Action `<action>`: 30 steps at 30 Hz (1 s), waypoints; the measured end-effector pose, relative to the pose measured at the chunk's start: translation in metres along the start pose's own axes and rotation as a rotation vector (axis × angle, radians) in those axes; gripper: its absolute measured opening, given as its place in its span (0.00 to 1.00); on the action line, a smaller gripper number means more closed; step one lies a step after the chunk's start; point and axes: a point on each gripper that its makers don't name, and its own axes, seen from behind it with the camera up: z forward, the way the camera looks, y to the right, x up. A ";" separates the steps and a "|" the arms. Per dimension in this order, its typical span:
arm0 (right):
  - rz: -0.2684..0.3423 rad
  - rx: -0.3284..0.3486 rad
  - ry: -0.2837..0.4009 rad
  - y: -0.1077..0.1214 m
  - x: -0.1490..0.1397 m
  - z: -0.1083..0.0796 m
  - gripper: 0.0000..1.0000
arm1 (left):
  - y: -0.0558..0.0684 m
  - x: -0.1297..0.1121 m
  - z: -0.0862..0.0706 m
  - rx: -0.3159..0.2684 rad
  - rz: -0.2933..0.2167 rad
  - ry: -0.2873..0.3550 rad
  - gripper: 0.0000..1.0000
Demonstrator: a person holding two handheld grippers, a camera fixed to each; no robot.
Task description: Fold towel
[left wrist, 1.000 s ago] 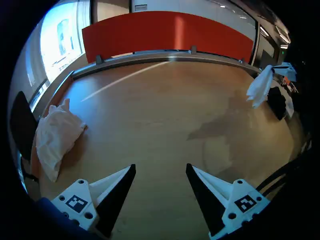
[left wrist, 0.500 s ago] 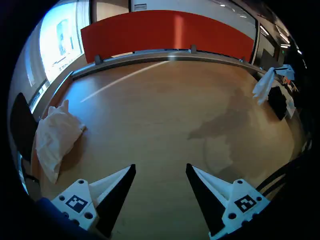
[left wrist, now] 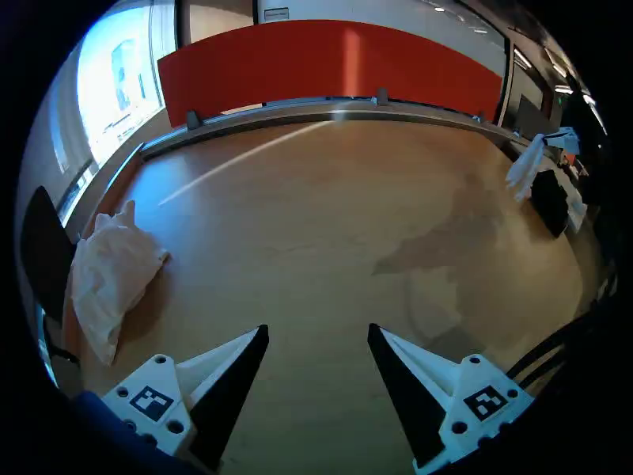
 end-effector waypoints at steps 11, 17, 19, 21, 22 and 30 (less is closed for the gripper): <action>0.001 -0.018 -0.033 0.023 -0.009 0.007 0.05 | 0.001 0.000 0.002 0.005 -0.001 -0.005 0.93; 0.009 -0.019 -0.039 0.026 -0.011 0.013 0.05 | 0.002 0.001 0.003 0.008 0.000 -0.007 0.93; 0.010 -0.020 -0.041 0.027 -0.012 0.015 0.05 | 0.003 0.001 0.003 0.008 0.000 -0.008 0.93; 0.009 -0.020 -0.044 0.027 -0.012 0.017 0.05 | 0.003 0.001 0.003 0.009 0.001 -0.008 0.93; 0.008 -0.020 -0.045 0.027 -0.012 0.019 0.05 | 0.003 0.001 0.003 0.009 0.001 -0.008 0.93; 0.010 -0.017 -0.051 0.028 -0.013 0.028 0.05 | 0.002 0.001 0.004 0.013 0.001 -0.011 0.93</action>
